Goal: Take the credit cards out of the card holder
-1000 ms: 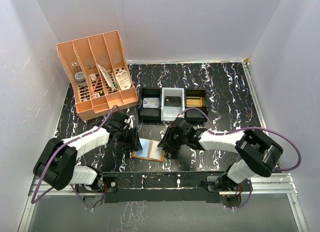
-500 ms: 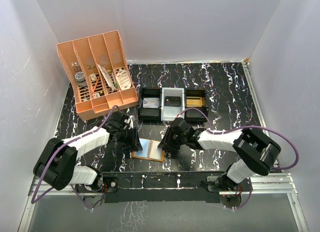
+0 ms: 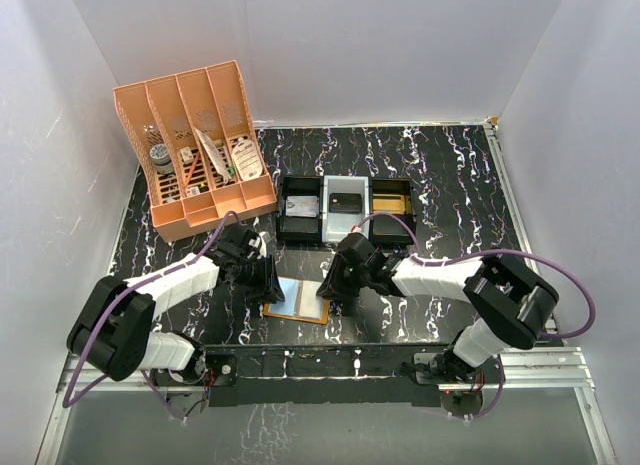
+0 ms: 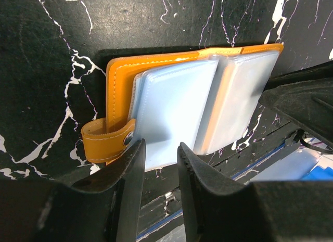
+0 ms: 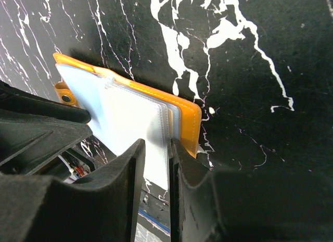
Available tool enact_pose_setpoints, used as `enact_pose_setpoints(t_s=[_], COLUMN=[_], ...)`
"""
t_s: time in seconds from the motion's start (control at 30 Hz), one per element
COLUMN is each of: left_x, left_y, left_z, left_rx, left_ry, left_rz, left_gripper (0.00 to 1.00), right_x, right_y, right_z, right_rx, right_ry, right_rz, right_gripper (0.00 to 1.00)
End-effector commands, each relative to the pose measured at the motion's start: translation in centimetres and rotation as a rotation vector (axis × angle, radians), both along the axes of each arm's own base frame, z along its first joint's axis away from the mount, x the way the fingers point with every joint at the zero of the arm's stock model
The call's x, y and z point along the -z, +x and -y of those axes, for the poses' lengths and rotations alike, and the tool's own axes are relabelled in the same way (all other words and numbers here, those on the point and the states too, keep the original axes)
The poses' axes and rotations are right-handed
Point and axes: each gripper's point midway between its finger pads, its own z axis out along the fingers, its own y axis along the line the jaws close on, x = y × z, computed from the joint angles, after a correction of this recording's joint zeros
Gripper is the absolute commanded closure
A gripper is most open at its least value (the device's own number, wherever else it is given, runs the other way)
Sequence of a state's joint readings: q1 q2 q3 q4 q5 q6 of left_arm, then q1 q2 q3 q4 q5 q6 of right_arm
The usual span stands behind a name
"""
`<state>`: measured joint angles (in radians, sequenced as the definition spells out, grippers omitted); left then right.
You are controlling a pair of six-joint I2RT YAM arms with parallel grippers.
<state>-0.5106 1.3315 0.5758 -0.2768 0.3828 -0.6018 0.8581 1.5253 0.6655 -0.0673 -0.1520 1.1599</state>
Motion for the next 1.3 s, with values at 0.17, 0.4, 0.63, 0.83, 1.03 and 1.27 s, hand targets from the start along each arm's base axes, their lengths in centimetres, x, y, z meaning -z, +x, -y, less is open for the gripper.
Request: enact_pose_setpoints(t_s=[0.17,0.4,0.63,0.83,1.03,1.27], left_x=[1.0,1.0,0.9,0.7,-0.2,-2.0], left_y=[-1.0,-1.1,-1.0,-0.9,-0.2,1.1], left_z=[-0.9,-0.9,-0.9,-1.1,-1.2,-2.0], left_rx=[0.02,0.019,0.017,0.006,-0.013,-0.059], left_ry=[0.049,0.051,0.052,0.06,0.064,0.095], left_rz=[-0.036,-0.037,-0.03,-0.019,0.017,0.111], left_gripper=[0.7,0.71,0.7,0.66,0.58,0.46], right_x=[-2.5,-2.3,-3.2,-2.4,-1.2,-2.7], right_y=[1.4,1.7,1.5,0.9,0.6,1.0], right_z=[-1.4,-0.4,-1.3,-2.3,-1.8,-1.9], right_rx=[0.002,0.035,0.005,-0.026,-0.013,-0.013], right_ry=[0.028,-0.048,0.012,0.064,0.033,0.047], right_rz=[0.063,0.07,0.084,0.056,0.023,0.061], right_gripper=[0.77,0.72,0.67,0.69,0.7,0.69])
